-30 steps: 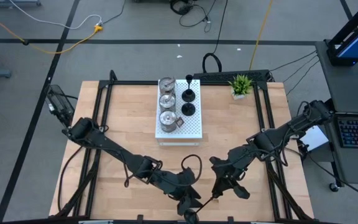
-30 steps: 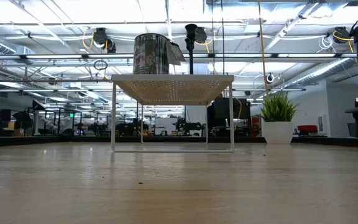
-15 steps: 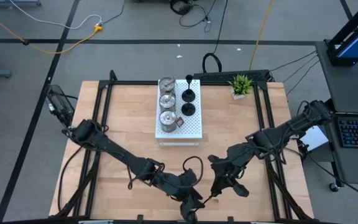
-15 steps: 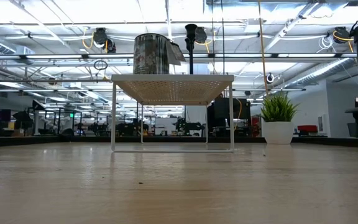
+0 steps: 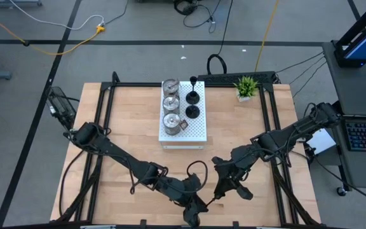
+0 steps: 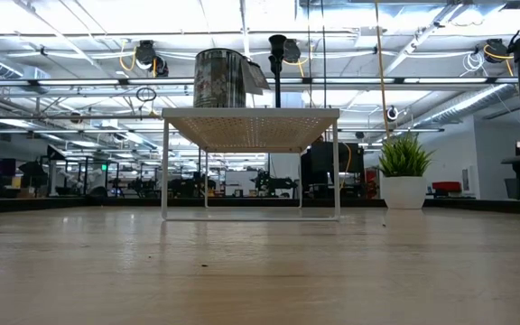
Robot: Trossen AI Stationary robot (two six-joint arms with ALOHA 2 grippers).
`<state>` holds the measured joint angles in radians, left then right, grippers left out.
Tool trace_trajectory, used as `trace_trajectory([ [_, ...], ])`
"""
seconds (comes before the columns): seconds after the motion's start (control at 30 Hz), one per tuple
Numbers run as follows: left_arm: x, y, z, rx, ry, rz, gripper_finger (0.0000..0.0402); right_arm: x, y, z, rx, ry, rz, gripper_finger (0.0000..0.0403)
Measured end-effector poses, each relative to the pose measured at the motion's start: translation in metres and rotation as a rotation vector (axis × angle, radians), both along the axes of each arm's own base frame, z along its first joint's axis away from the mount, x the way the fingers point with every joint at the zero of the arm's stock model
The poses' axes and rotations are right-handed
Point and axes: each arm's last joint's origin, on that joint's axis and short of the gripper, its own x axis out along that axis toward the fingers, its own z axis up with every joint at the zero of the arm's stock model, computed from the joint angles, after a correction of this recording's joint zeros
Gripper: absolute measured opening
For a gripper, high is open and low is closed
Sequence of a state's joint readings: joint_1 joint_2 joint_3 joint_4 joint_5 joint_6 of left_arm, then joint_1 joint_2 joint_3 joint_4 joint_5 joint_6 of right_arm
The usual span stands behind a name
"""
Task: Pick & Place candle stick holders
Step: Put the black candle holder on the shelf aligned with the other black candle holders
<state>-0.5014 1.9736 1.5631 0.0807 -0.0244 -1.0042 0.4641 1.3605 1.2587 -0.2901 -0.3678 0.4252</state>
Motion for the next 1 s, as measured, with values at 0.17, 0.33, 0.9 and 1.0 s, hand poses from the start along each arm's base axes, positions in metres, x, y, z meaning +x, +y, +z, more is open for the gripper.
trace_trajectory([
  [0.17, 0.000, 0.000, 0.001, 0.009, -0.011, -0.020, 0.0017, 0.000, 0.000, 0.000, 0.001, 0.002, 0.004, 0.0006],
  [0.33, 0.000, 0.000, 0.001, -0.005, -0.005, -0.022, 0.0016, 0.000, 0.000, 0.000, -0.002, -0.003, 0.003, 0.0016],
  [0.9, -0.008, -0.013, 0.000, -0.017, 0.022, -0.035, 0.0015, -0.003, -0.001, 0.004, 0.039, 0.016, 0.019, 0.0082],
  [1.0, -0.013, -0.018, -0.005, -0.008, 0.058, -0.004, 0.0014, -0.007, -0.004, 0.009, 0.058, 0.016, 0.033, 0.0083],
])
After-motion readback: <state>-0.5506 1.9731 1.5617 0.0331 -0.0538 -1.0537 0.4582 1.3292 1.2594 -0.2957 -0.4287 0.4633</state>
